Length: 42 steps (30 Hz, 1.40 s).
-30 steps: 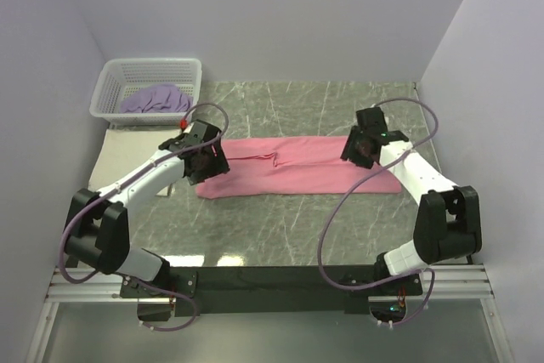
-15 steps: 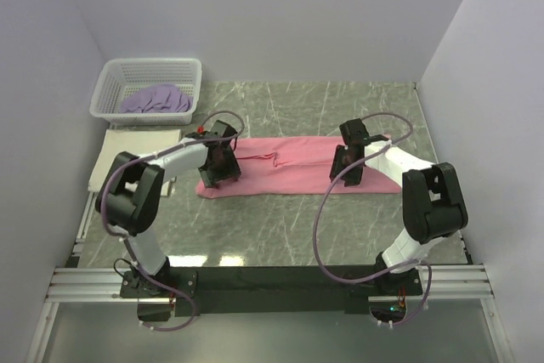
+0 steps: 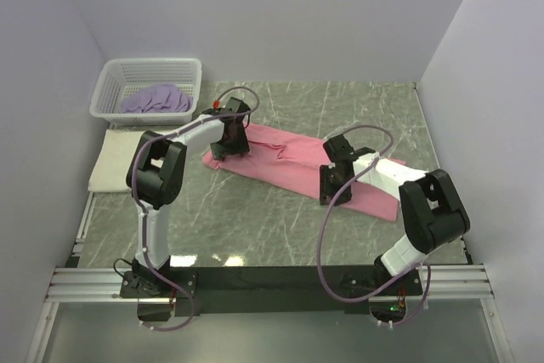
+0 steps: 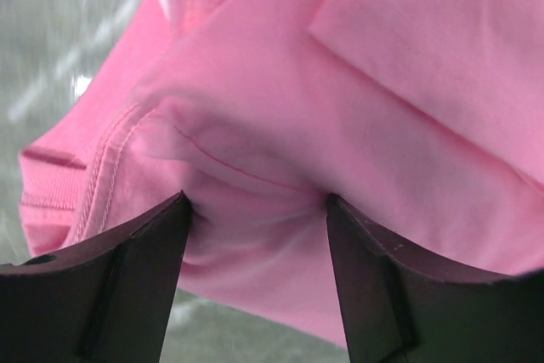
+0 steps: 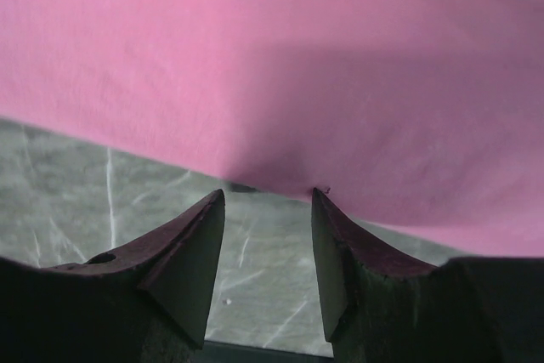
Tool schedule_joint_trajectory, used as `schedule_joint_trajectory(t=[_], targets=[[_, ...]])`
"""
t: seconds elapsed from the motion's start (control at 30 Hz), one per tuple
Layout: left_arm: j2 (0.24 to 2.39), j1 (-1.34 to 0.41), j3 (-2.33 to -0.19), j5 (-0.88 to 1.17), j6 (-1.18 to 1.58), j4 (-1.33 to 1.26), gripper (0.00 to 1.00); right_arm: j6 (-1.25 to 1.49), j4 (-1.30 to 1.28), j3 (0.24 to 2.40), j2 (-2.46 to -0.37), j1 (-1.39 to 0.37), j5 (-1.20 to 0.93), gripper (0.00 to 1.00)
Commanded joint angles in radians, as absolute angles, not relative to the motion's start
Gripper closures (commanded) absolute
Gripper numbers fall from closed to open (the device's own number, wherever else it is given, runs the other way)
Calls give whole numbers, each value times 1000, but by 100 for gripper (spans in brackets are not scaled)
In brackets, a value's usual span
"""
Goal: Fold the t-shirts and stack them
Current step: Fold the tshirt
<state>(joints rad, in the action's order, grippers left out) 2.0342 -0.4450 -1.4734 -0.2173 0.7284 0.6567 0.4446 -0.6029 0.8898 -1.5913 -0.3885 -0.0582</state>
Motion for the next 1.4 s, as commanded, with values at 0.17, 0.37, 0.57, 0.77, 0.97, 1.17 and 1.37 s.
schedule_joint_trajectory(t=[0.17,0.37,0.57,0.77,0.97,1.17,1.37], targets=[[2039,-434,-1511,-291,594,649,27,410,-681,940,-1488,-442,-25,48],[1913,-436,-1500,-341,635,695,21,376,-707,1042,-1548,-430,54,48],[1896,-466,-1554,-219,767,721,1,411,-672,1023,-1585,-374,103,52],[1983,-502,-1557,-161,851,674,13,414,-653,1026,-1646,-351,117,52],[2068,-506,-1578,-173,867,652,15,399,-669,1003,-1677,-354,89,52],[2178,-500,-1664,-201,799,678,14,380,-692,959,-1677,-402,9,53],[2263,-466,-1779,-232,661,686,12,376,-732,962,-1703,-495,-113,53]])
